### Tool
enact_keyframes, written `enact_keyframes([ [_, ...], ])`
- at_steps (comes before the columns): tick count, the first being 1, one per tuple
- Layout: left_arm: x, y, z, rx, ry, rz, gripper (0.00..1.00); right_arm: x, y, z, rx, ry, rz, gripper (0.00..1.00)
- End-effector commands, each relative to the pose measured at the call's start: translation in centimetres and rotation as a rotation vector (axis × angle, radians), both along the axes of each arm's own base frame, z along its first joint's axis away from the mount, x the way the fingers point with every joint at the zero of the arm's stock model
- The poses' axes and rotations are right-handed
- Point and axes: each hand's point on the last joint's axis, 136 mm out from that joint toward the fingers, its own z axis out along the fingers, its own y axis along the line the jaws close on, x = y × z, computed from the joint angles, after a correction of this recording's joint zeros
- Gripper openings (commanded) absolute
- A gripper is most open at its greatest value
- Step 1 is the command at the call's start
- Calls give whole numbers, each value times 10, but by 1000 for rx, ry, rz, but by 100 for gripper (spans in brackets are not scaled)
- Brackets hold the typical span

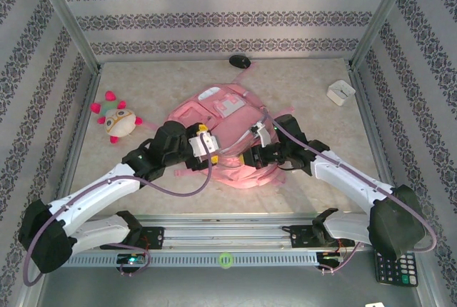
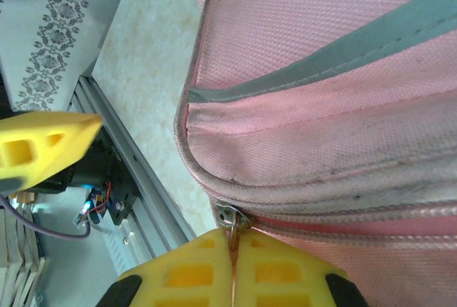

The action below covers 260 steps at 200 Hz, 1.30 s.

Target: Pack books, pencil case, and school supplies into a backpack

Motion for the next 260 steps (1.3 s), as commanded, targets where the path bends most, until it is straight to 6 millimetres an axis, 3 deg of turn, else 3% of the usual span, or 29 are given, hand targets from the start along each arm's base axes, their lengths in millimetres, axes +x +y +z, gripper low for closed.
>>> enact_keyframes([
  [1,4,-4,-23,116,-94,-135,86,1,3,15,24,-38,44,0],
  [23,21,-10,-39,180,-111,-139,86,1,4,15,22,-38,52,0],
  [43,37,-19,-39,159,-153,-125,85,1,3,14,20,-37,54,0],
  [80,45,-28,-36,128,-159,-133,65,6,-4,12,14,-37,39,0],
  [90,40,-28,-38,130,-129,-151,51,10,-9,13,15,-39,27,0],
  [101,34,-29,-36,111,-87,-163,21,17,-15,15,27,-39,7,0],
  [107,30,-31,-34,92,-63,-170,14,22,-20,15,29,-41,-9,0],
  [118,21,-35,-26,43,-16,-185,9,30,-26,17,30,-45,-28,0],
  [154,23,-50,-4,-60,73,-75,3,33,-13,25,24,-57,-1,0],
  [187,38,-63,8,-124,127,57,0,12,21,30,21,-80,45,0],
  [210,37,-73,21,-183,140,59,0,-4,45,26,57,-65,56,0],
  [229,35,-74,19,-180,142,60,0,-10,54,24,74,-53,61,0],
  [260,42,-55,-1,-69,108,124,0,-10,44,28,82,-15,33,2],
])
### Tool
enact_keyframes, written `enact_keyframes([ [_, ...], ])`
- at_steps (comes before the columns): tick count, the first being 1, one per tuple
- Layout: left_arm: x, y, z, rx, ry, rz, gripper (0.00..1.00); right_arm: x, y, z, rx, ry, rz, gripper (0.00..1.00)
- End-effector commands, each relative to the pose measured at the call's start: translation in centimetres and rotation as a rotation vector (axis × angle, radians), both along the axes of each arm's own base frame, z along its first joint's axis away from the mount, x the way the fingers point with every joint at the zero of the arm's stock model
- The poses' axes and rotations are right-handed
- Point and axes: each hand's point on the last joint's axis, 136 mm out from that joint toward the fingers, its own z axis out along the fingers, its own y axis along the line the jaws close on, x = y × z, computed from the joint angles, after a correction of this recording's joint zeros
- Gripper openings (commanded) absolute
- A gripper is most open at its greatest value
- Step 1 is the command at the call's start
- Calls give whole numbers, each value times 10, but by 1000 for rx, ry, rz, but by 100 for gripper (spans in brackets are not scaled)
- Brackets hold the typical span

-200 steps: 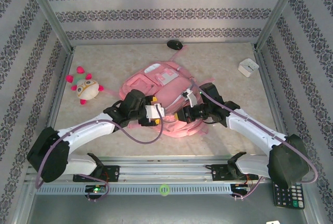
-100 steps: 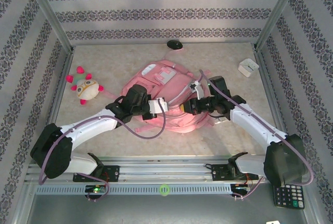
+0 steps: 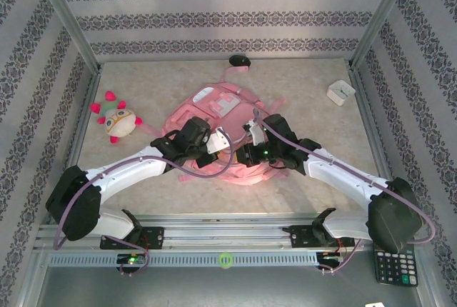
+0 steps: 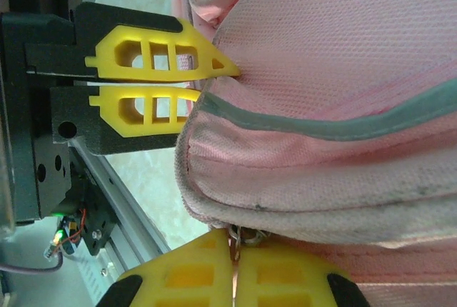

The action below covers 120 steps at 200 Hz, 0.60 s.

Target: Pack books, pencil case, and school supplies into a backpack

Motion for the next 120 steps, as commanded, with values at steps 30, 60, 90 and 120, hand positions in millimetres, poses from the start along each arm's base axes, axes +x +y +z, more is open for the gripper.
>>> enact_keyframes([
  [30,5,-24,42,-128,-214,-122,0,-9,-9,31,167,97,-27,40],
  [60,0,-9,31,-112,-252,-192,0,11,-50,20,193,199,-203,55],
  [90,-3,-3,22,-69,-263,-245,0,34,-62,22,246,223,-279,55],
  [120,-4,-2,20,-53,-269,-265,0,56,-58,38,316,194,-281,52],
])
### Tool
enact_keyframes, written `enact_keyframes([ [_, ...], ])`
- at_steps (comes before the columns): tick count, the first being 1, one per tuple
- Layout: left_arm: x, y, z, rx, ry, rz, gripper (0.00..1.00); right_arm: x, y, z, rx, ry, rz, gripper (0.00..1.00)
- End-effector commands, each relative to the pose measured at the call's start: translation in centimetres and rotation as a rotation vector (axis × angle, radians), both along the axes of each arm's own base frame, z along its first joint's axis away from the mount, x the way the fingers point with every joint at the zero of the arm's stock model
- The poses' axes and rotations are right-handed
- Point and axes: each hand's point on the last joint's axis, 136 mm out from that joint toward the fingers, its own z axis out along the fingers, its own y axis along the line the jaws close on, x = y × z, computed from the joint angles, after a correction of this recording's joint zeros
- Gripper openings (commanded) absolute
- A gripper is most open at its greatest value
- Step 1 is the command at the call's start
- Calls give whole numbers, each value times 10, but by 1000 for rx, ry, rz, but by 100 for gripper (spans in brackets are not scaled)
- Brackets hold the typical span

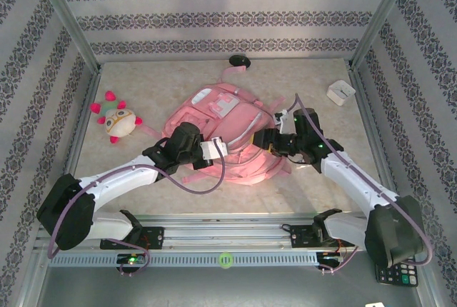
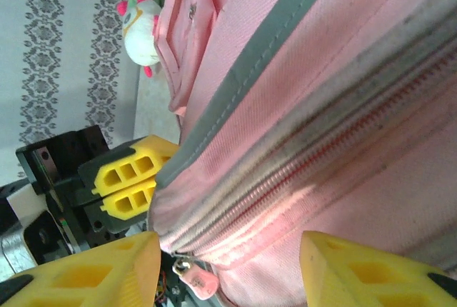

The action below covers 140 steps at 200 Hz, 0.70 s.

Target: Pack books, pencil case, and school supplies into a backpack

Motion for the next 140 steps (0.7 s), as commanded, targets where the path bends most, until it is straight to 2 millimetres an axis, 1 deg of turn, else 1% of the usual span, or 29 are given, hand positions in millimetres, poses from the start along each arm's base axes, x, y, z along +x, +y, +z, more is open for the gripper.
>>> enact_keyframes([
  [1,2,-2,14,-24,-66,-48,0,16,6,20,89,-26,-1,52],
  [23,2,0,10,-5,-56,-45,0,34,3,27,128,-43,-39,48],
  [38,0,1,3,17,-35,-51,0,44,0,31,148,-53,-64,46],
  [51,0,2,1,23,-32,-52,0,51,0,37,168,-68,-76,41],
  [66,-1,2,1,21,-35,-56,0,58,1,41,195,-75,-87,40],
  [78,-1,1,2,15,-39,-56,0,63,1,38,200,-59,-97,40],
  [91,0,1,4,10,-42,-46,0,66,1,29,194,-34,-111,39],
  [94,1,1,4,7,-43,-42,0,67,0,27,193,-30,-118,37],
  [100,3,2,6,-1,-46,-26,0,69,-2,23,192,-20,-133,29],
  [108,9,4,9,-9,-50,10,0,70,-4,21,199,-22,-153,11],
  [114,13,6,10,-15,-49,41,1,71,-6,20,205,-29,-172,1],
  [127,26,12,15,-34,-41,112,1,67,-12,16,205,-39,-226,0],
  [140,37,19,16,-41,-30,158,2,60,-15,18,201,-57,-257,0],
])
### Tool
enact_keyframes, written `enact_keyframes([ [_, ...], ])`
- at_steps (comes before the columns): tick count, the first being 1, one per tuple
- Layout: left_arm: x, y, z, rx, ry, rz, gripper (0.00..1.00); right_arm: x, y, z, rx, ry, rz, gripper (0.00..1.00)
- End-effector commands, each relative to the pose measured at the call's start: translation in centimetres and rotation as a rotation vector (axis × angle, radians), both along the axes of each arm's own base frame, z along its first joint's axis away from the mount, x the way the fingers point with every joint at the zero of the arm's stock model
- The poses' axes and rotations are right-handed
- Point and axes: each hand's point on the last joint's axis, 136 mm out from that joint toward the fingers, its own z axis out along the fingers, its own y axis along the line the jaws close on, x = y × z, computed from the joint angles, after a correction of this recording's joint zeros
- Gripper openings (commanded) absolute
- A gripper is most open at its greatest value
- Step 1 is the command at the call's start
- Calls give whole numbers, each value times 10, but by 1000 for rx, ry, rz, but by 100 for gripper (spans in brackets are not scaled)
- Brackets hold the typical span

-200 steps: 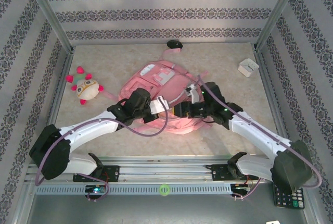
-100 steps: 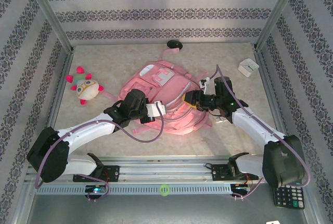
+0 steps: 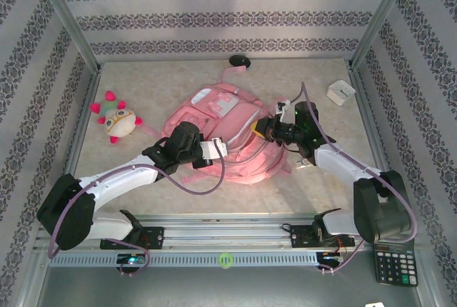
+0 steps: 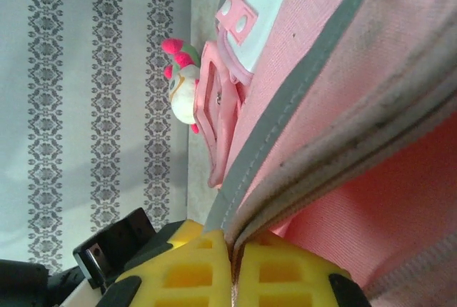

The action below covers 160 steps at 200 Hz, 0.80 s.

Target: Pack books, pencil case, and school supplies into a backpack

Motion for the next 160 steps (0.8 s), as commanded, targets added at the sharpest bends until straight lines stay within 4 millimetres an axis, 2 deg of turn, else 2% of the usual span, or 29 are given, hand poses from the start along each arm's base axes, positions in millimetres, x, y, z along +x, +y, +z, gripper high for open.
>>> enact_keyframes([
  [1,33,16,16,-54,-9,156,2,7,-13,14,6,-91,-126,0],
  [19,50,25,15,-49,6,223,3,-4,-15,16,-3,-112,-188,0],
  [36,57,25,23,-86,37,254,10,-13,-16,19,-15,-141,-235,0],
  [53,42,15,36,-168,123,217,25,-17,-17,20,-18,-158,-265,0],
  [69,30,13,45,-272,223,260,48,-19,-14,25,-7,-171,-265,0],
  [87,9,10,51,-370,358,299,63,-21,-9,29,-5,-182,-260,0],
  [134,-24,20,62,-544,504,510,65,-23,2,30,-8,-187,-240,0],
  [160,-36,9,55,-608,575,588,65,-24,4,28,-14,-187,-241,0],
])
